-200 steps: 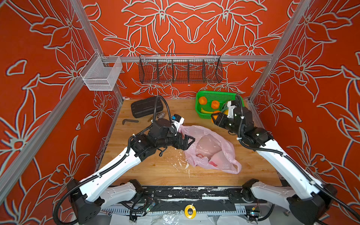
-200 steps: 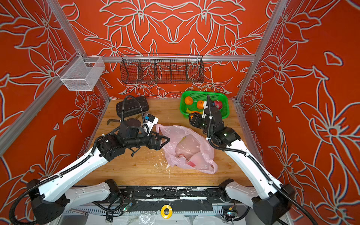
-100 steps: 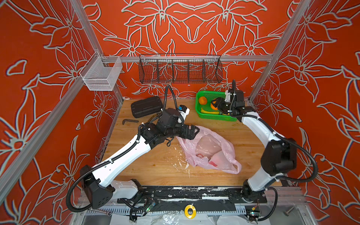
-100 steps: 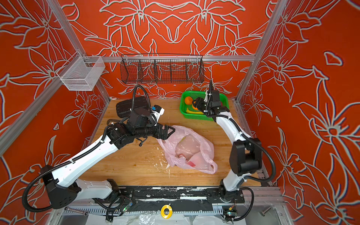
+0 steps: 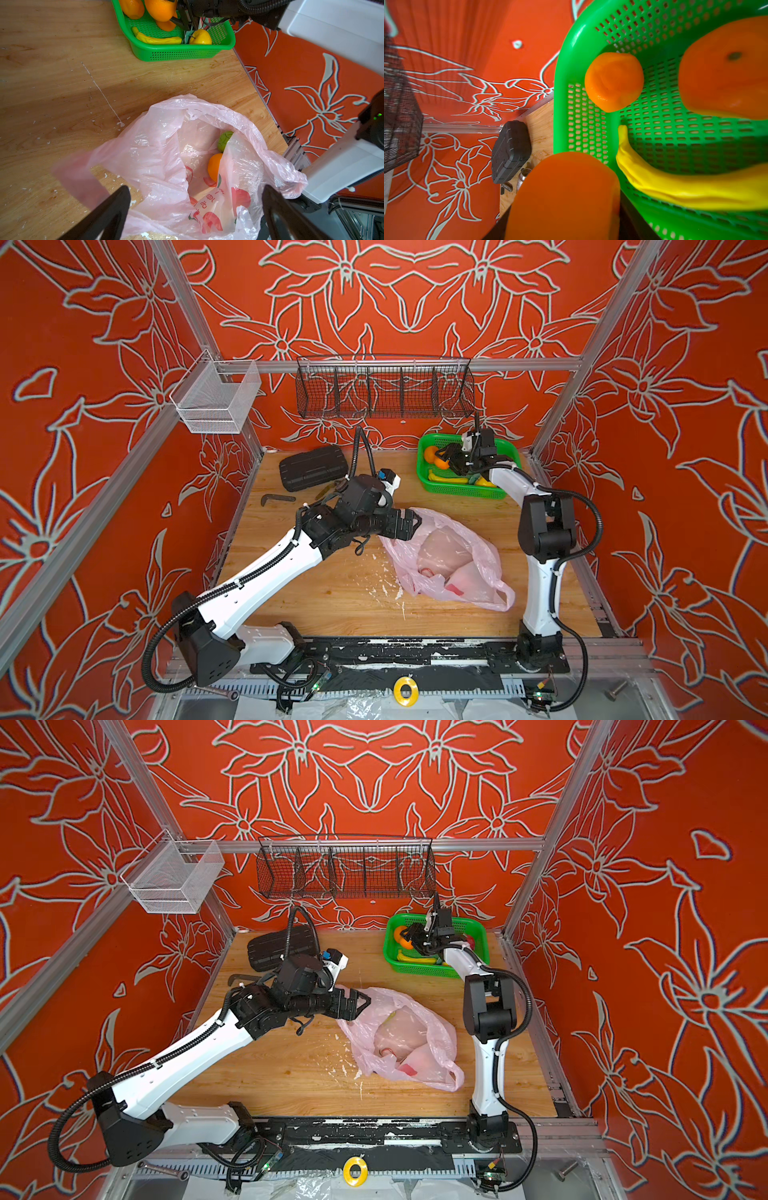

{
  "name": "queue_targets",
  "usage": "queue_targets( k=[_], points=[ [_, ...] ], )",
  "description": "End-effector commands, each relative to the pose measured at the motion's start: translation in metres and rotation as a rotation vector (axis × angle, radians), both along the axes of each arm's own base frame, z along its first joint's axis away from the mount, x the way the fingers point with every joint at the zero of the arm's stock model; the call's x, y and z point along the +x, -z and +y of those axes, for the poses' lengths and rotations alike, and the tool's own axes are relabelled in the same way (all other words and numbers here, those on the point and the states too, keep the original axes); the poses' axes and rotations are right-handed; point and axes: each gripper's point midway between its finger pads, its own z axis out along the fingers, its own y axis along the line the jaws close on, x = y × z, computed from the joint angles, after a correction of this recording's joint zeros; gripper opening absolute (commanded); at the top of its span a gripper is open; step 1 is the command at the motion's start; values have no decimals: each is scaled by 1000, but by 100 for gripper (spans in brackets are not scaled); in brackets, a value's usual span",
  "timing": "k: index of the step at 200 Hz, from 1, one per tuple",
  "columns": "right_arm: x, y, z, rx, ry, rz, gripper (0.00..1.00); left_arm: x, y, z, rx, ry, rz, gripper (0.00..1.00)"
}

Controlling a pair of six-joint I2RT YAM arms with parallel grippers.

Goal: Untie the knot of the plastic bag and take out the fruit
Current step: Place the fruit in the basket.

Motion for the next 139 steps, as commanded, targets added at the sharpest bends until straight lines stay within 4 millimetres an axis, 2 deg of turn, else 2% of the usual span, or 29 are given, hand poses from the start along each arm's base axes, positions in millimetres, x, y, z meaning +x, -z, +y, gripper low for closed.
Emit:
queue_targets(
  k=[1,29,65,110,139],
  points=[
    [15,8,5,38,-8,23,50,-6,-7,9,-6,-29,-6,97],
    [29,31,7,24,-20,65,51,-7,-8,14,-14,-51,-11,98],
    [36,55,13,15,-61,106,51,-6,-8,13,-16,-56,-4,97],
    [28,85,11,-40,-91,164,54,-3,-2,10,-12,-57,8,97],
    [23,91,8,-64,-100,168,59,-3,-1,7,-21,-52,17,97]
  ],
)
